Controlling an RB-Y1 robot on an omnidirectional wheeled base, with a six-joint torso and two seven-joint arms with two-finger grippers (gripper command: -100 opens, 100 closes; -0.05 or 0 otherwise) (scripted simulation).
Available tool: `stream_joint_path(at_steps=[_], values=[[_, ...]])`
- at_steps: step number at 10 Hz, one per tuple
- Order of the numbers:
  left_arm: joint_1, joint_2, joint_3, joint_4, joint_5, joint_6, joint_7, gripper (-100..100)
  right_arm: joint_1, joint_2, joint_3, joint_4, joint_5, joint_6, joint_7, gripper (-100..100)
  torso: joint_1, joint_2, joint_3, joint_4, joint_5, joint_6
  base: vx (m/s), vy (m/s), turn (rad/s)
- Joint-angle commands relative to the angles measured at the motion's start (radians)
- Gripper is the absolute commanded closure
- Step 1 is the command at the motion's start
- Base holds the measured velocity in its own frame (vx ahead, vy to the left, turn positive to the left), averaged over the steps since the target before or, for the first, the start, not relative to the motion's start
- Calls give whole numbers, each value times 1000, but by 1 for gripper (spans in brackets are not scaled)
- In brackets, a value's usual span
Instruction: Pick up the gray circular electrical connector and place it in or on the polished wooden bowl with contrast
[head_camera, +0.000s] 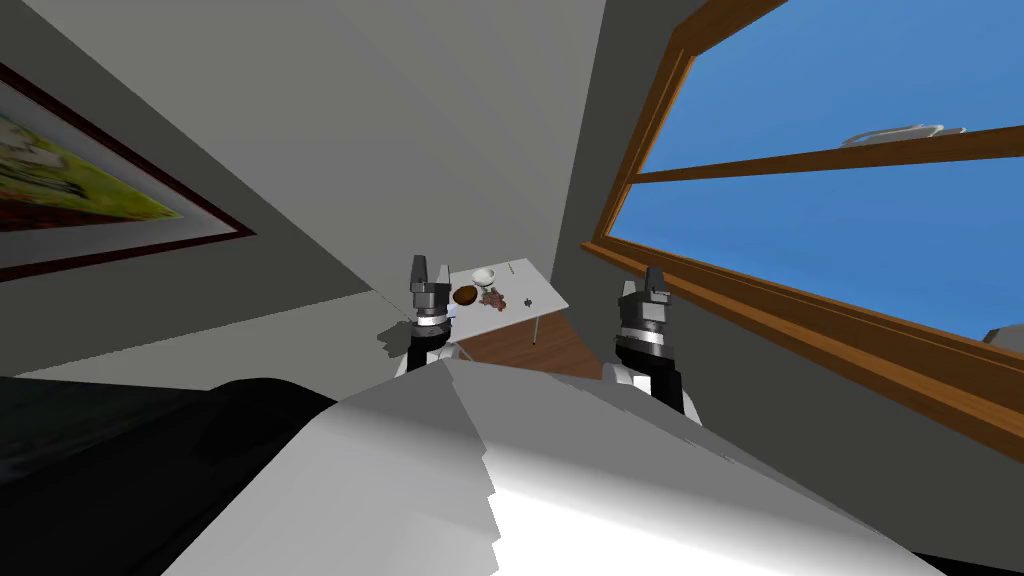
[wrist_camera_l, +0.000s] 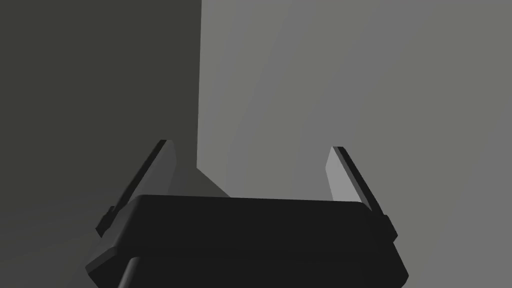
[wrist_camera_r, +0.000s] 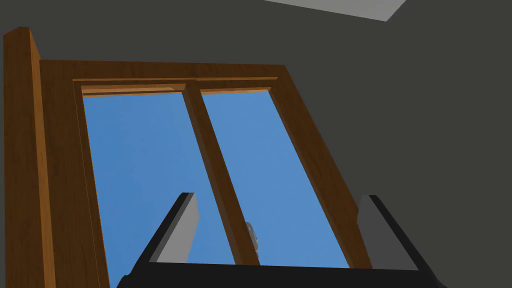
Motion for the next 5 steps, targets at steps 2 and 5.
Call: stream_joint_path(at_steps=[2, 5], values=[[0, 0, 0, 0, 0, 0, 0, 0, -12, -67, 3, 17, 9, 22, -4, -100, 0, 1, 0, 0, 0, 0, -18, 11, 82], [0, 0, 0, 0, 0, 0, 0, 0, -41, -158, 10, 57, 30, 77, -13, -100, 1, 3, 1, 1, 0, 0, -45, 16, 139]])
